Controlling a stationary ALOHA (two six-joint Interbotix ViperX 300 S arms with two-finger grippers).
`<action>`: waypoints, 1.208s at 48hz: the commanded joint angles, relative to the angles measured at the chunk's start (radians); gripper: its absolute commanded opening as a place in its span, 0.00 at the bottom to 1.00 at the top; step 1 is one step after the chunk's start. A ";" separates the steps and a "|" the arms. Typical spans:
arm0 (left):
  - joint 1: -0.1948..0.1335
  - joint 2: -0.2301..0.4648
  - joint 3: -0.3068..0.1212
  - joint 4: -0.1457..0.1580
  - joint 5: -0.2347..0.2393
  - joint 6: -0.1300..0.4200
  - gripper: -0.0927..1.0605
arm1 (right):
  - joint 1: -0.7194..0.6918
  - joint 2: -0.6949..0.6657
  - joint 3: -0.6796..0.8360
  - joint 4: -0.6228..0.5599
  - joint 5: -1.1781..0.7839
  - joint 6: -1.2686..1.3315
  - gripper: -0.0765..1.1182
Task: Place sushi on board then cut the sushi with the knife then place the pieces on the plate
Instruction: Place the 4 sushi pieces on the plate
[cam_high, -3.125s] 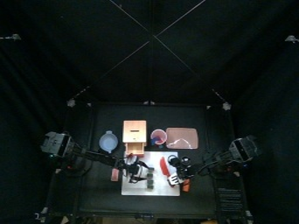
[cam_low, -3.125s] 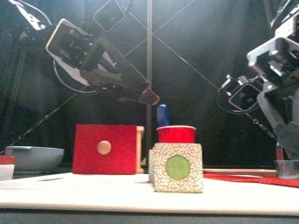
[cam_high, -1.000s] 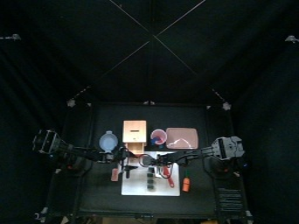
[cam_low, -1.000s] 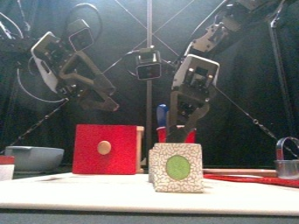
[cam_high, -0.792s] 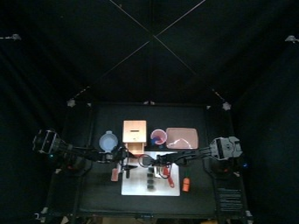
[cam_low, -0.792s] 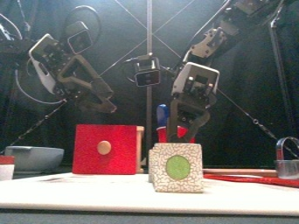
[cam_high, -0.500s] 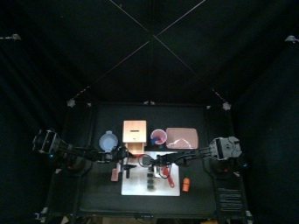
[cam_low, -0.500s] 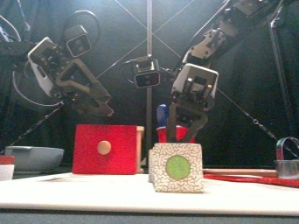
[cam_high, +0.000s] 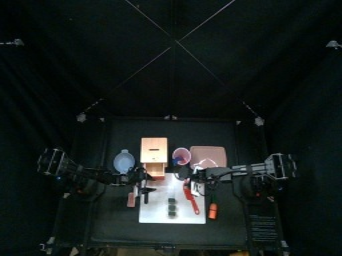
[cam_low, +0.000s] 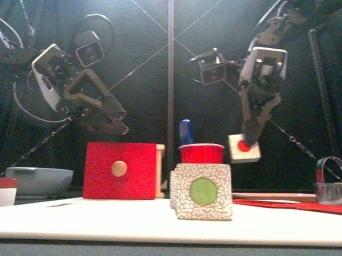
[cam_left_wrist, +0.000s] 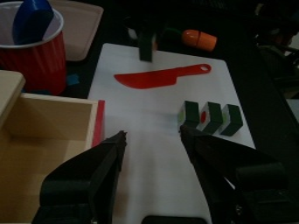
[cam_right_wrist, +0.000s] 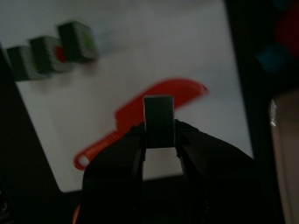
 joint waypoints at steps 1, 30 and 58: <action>-0.002 -0.002 -0.014 0.000 -0.009 0.000 0.84 | -0.092 -0.143 0.101 -0.064 -0.015 0.101 0.51; 0.002 0.054 -0.034 0.003 -0.011 0.005 0.84 | -0.399 0.005 0.178 -0.328 -0.333 0.701 0.52; -0.005 0.049 -0.025 0.000 -0.011 0.000 0.84 | -0.357 0.032 0.160 -0.314 -0.325 0.710 0.87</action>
